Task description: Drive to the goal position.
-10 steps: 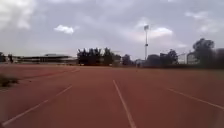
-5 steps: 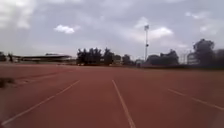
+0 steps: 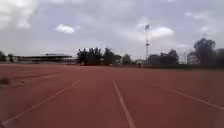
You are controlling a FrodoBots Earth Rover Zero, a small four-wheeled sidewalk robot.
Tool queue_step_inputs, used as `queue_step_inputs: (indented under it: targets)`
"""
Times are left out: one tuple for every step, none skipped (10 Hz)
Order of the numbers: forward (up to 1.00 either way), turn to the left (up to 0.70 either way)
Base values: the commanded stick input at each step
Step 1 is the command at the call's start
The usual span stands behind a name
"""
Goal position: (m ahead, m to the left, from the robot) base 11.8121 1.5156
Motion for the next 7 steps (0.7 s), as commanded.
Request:
queue_step_inputs:
  targets:
    - [0.45, 0.0]
    - [0.45, 0.0]
    - [0.45, 0.0]
    - [0.45, 0.0]
    - [0.45, 0.0]
    - [0.45, 0.0]
    - [0.45, 0.0]
